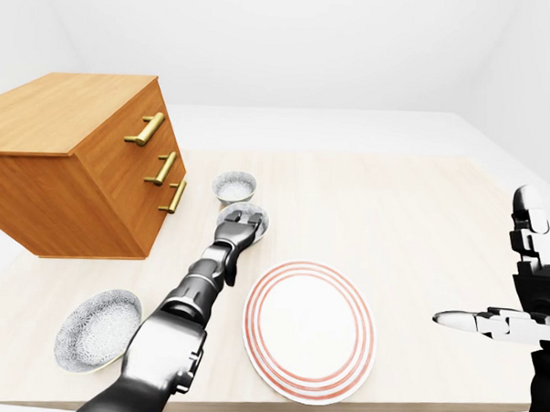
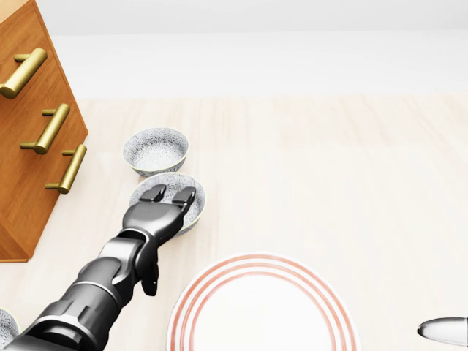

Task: Put the bowl in the middle on the plate.

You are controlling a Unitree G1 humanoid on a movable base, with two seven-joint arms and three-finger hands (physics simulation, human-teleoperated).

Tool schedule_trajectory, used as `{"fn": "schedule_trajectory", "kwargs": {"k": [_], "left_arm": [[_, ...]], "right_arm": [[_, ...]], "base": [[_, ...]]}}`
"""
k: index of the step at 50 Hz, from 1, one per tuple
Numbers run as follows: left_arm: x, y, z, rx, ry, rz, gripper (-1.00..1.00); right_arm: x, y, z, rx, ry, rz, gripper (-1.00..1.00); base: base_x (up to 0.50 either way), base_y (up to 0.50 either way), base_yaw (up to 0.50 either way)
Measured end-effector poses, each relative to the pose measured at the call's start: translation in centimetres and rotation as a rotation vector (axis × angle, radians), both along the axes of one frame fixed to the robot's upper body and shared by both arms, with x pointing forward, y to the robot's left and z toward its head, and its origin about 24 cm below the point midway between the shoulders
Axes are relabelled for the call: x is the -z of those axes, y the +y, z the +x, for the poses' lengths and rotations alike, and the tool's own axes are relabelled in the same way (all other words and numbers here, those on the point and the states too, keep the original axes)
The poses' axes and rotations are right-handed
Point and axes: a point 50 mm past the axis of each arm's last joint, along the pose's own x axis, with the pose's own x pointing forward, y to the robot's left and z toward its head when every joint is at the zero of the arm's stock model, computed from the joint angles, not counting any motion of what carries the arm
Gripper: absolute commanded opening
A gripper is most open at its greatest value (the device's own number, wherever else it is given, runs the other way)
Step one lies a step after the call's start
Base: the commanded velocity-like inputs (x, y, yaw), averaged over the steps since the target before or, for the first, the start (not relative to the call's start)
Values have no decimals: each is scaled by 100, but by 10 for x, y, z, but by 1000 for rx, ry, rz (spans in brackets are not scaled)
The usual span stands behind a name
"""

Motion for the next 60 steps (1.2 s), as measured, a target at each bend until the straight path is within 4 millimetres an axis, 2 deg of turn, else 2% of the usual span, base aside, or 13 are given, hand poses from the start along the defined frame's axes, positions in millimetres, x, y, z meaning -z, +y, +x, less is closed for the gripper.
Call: {"fn": "schedule_trajectory", "kwargs": {"k": [23,26,28,29,40,60], "left_arm": [[2,-3,-1,3,1,-6,100],[2,-3,-1,4,2,-7,-62],[2,-3,-1,4,2,-8,-64],[1,-3,-1,2,-2,-12,-100],[-7,-3,3,-1,-44,-22,-100],[-5,-1,2,-25,-44,-59,-100]], "right_arm": [[-1,1,-1,-1,-4,-3,100],[-1,0,-1,-1,-2,-2,100],[-1,0,-1,-1,-4,-3,100],[-1,1,-1,-1,-5,-3,100],[-3,1,-2,-7,-13,-7,100],[-6,5,-4,-33,-25,-19,100]], "base": [[0,0,0],[0,0,0],[0,0,0],[0,0,0],[0,0,0],[0,0,0]]}}
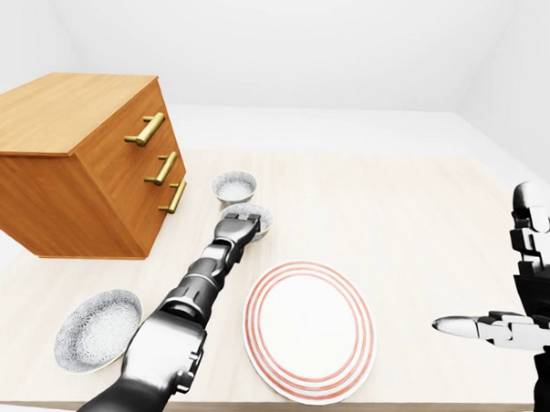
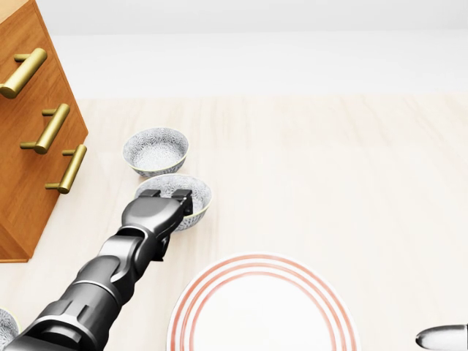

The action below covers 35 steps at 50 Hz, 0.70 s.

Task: Put the bowl in the middle on the plate.

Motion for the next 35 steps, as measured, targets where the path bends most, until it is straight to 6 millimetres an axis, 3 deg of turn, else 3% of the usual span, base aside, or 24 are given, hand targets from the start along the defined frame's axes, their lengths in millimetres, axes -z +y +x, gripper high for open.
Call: {"fn": "schedule_trajectory", "kwargs": {"k": [35], "left_arm": [[1,1,-1,-3,-3,-9,-100]], "right_arm": [[4,2,2,-13,24,-8,100]], "base": [[0,0,0]]}}
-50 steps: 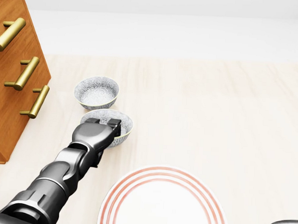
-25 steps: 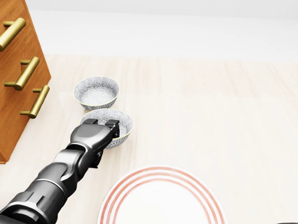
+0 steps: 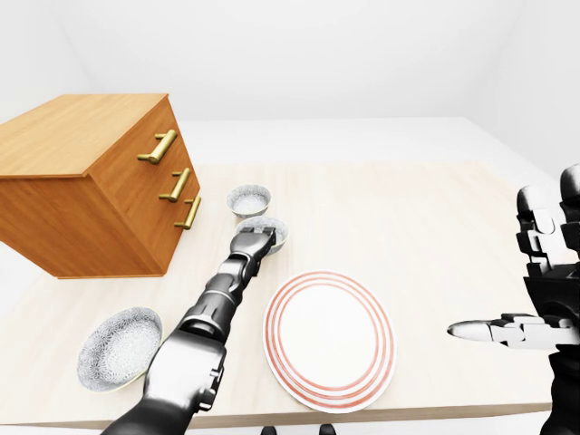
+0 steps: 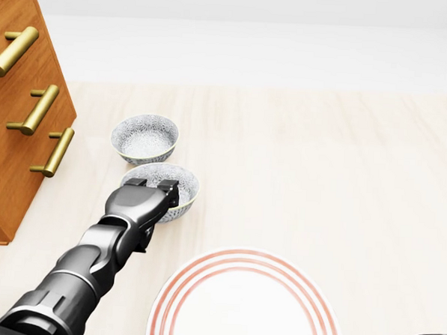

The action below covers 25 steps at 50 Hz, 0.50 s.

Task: Put the bowl in the middle on the plate.

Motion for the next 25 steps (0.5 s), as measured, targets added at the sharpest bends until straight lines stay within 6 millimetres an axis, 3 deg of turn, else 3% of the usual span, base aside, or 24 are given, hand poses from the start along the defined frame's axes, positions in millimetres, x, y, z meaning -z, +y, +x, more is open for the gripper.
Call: {"fn": "schedule_trajectory", "kwargs": {"k": [25], "left_arm": [[-4,4,-2,5,20,-23,-100]], "right_arm": [[4,1,3,-5,27,-6,100]], "base": [[0,0,0]]}}
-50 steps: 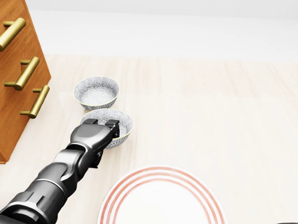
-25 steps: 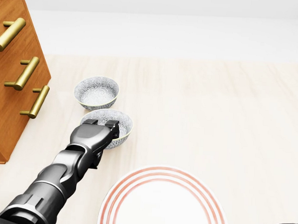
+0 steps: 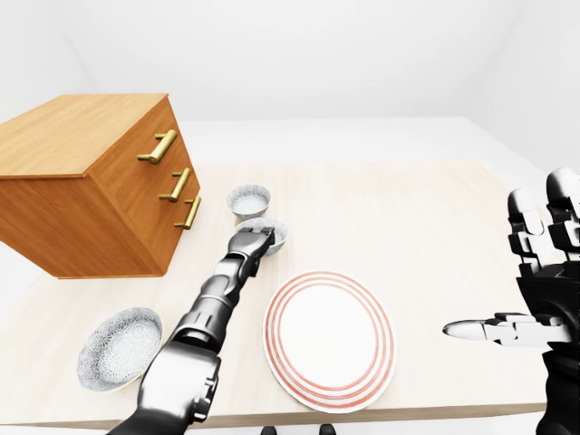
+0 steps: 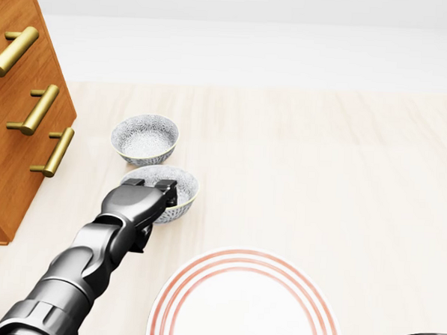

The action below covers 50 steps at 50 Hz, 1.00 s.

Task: Put the bowl in the middle on the plate.

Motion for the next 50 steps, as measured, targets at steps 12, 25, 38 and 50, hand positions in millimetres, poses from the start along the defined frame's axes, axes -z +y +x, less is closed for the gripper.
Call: {"fn": "schedule_trajectory", "kwargs": {"k": [12,25,38,50], "left_arm": [[-4,3,-3,3,33,-34,-100],[-17,4,-10,24,50,-112,-100],[-39,3,-16,62,7,-144,-100],[-62,-1,-32,115,-42,-141,-100]], "right_arm": [[4,0,3,-3,20,4,100],[6,0,3,-5,31,1,100],[6,1,4,-11,38,-4,100],[7,1,4,-13,41,-7,100]], "base": [[0,0,0],[0,0,0],[0,0,0],[0,0,0]]}}
